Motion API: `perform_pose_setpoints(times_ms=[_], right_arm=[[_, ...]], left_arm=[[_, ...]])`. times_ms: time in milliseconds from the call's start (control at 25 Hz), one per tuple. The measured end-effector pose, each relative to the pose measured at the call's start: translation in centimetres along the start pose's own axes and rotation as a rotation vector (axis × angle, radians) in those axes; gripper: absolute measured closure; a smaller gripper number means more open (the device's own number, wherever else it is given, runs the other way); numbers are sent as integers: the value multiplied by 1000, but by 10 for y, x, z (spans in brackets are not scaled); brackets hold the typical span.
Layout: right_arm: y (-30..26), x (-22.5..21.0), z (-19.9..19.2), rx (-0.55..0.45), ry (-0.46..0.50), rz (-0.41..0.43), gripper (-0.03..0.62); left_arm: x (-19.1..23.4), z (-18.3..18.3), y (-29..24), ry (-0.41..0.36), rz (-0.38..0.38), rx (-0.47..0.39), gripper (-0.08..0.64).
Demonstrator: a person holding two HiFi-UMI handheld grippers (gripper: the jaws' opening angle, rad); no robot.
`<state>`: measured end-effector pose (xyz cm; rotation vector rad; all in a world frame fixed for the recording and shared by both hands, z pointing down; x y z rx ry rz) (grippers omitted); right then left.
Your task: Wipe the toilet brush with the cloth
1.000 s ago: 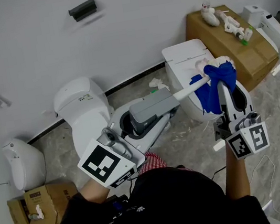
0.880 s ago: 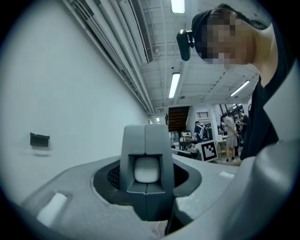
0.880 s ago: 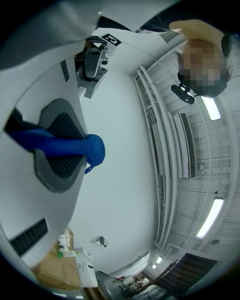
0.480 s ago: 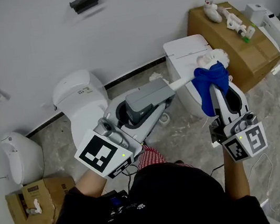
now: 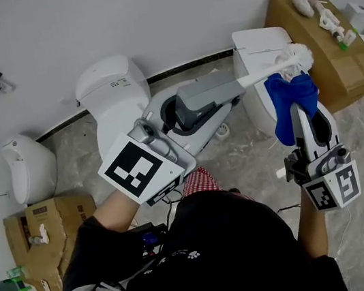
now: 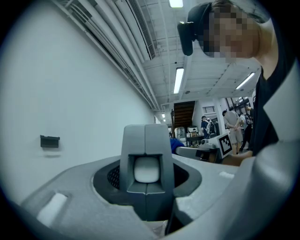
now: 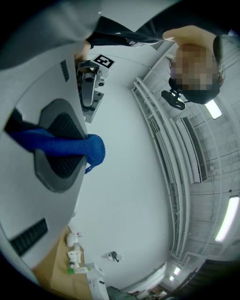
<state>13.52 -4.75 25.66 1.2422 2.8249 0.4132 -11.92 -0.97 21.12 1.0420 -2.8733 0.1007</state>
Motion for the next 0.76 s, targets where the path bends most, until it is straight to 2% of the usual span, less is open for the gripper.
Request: perform_pose_setpoints(times_ms=[240, 440, 760], right_arm=[[7, -2, -7, 14, -19, 57, 529], [11, -5, -15, 25, -34, 66, 529], [10, -7, -36, 41, -72, 91, 529]], left_arm=[[8, -11, -3, 21, 46, 22, 391], [16, -21, -4, 9, 69, 67, 391], [27, -38, -11, 40, 96, 115, 391]])
Point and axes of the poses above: the fingertips, and each gripper's own axes: y backward along the fingers, x to its left, z out of its top, the point moved 9 cm from there along y, backward along the fingers, and after that the axes turned 11 degrees about y, right-handed, at the moved point
